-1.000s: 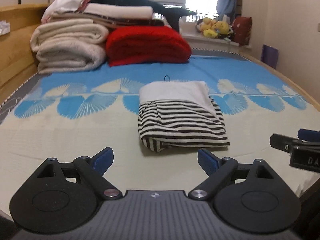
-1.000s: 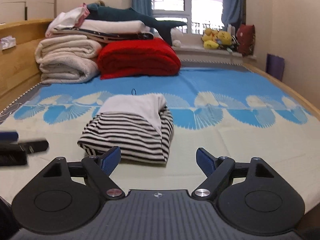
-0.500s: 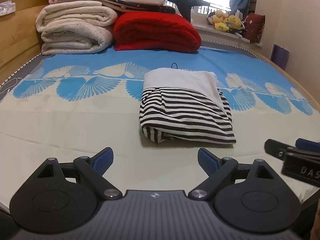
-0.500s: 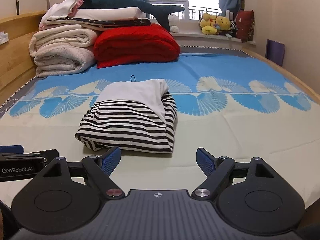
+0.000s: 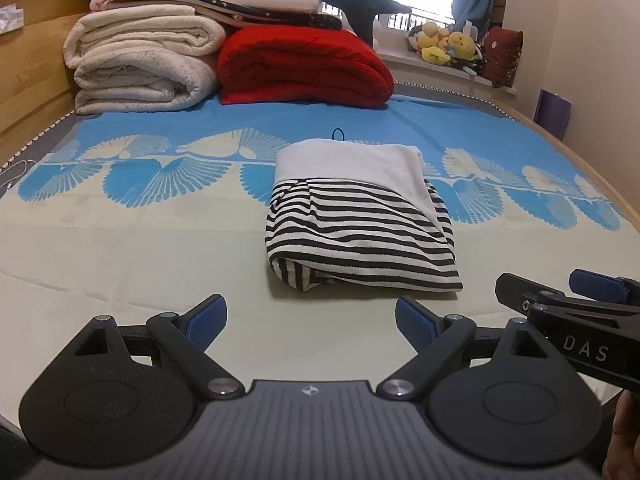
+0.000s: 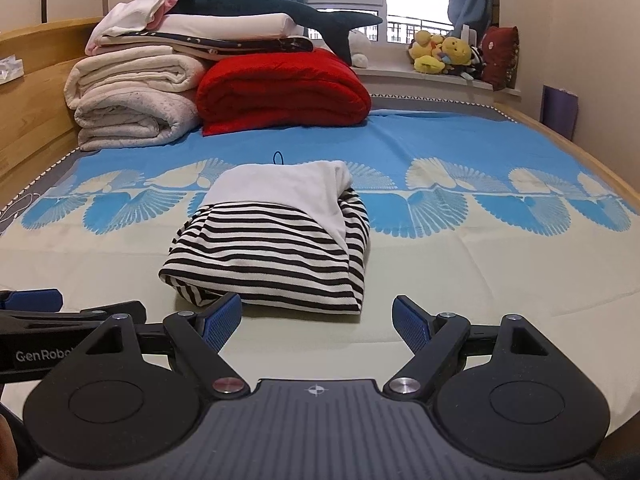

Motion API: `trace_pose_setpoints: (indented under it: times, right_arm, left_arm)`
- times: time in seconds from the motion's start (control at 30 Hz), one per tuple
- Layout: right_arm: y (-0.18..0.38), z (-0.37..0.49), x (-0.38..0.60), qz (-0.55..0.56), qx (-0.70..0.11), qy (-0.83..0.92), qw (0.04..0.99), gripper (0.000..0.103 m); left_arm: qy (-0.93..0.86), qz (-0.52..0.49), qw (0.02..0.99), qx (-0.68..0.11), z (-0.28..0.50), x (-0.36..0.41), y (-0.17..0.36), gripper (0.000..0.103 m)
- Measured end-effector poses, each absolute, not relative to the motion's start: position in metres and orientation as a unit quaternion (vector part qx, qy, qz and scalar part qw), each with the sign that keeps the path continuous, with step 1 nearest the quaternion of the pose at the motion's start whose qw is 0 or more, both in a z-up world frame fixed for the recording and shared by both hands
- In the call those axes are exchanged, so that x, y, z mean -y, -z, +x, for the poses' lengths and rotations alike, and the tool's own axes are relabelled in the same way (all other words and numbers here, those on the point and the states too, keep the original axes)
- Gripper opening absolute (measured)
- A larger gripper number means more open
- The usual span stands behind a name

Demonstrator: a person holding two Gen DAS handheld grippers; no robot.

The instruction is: Fold small clothes

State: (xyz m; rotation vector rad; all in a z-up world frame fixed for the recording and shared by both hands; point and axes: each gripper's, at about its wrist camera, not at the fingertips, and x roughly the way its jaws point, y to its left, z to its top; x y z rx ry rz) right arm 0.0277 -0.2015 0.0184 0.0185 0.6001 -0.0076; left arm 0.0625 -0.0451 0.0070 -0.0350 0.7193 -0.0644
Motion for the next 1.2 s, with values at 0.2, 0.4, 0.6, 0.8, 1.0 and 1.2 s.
trace_pose_setpoints:
  times: [0.2,0.4,0.6,0.8,1.0,1.2]
  right_arm:
    - [-0.0185,0.0302,0.2023,0.008,-0.295,0.004,0.955,0.083]
    - [-0.0185,0.0315,0.2022,0.008,-0.295,0.005,0.955,0.083]
    - [-0.0181,0.0300,0.1998,0.003,-0.291,0.003,0.957,0.083]
    - [-0.0184,0.0292,0.1983,0.001,-0.290,0.002,0.957,0.083]
    - [-0.0193,0.0284,0.1977,-0.001,-0.289,0.000,0.957,0.083]
    - [-0.0195,0.0280,0.1977,-0.002,-0.289,0.000,0.957,0.083]
  left_arm:
    - [0.031,-0.018,0.935,-0.352,0.0637,0.0453,-0.0066,0.094]
    - [0.029,-0.020,0.935,-0.353,0.0656,0.0443,-0.0066,0.094]
    - [0.027,-0.021,0.935,-0.353,0.0662,0.0452,-0.0059,0.094]
    - [0.025,-0.021,0.935,-0.354,0.0663,0.0464,-0.0052,0.094]
    - [0.024,-0.022,0.934,-0.355,0.0668,0.0472,-0.0047,0.094]
    - [0.024,-0.022,0.934,-0.355,0.0668,0.0472,-0.0048,0.094]
